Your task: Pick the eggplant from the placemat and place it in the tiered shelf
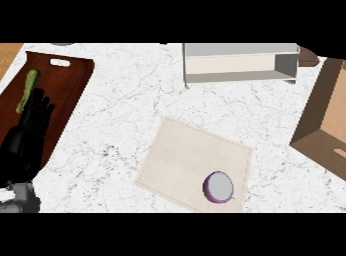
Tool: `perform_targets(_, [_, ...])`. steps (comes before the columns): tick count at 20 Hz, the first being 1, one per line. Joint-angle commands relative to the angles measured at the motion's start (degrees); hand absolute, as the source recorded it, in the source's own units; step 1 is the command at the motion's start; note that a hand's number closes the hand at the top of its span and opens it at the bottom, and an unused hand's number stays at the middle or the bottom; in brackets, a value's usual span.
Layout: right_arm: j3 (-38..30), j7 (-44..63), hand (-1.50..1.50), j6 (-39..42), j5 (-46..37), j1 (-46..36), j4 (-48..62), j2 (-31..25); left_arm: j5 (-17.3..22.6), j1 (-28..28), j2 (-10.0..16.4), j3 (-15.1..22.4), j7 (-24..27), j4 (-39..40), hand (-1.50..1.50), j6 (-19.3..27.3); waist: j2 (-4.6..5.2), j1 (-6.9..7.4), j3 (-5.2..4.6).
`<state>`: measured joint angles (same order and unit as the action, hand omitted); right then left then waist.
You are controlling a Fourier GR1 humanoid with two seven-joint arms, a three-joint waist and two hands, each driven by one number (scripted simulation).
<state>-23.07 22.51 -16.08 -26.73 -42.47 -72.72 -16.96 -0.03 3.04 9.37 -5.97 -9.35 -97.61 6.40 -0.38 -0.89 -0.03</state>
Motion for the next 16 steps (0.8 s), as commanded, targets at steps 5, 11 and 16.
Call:
perform_targets(5, [-6.48, 7.96, -1.5, 10.94, 10.23, 14.78, -18.5, -6.68, -0.35, -1.17, -1.65, 0.22, 1.82, 1.39, 0.0, 0.35, 0.08, -0.02, 0.02])
perform_targets(11, [-15.36, 4.22, -1.5, 19.8, 22.66, 22.81, -21.1, -12.09, -1.85, 2.07, -2.02, 1.69, -4.11, -1.94, 0.0, 1.87, 0.22, 0.36, 0.05])
perform_targets(16, [-17.9, 0.52, -1.5, 20.88, 26.46, 25.97, -19.76, -13.66, 0.65, -2.61, -1.36, 0.22, -1.52, -3.61, 0.0, -1.54, 0.32, 0.9, 0.04])
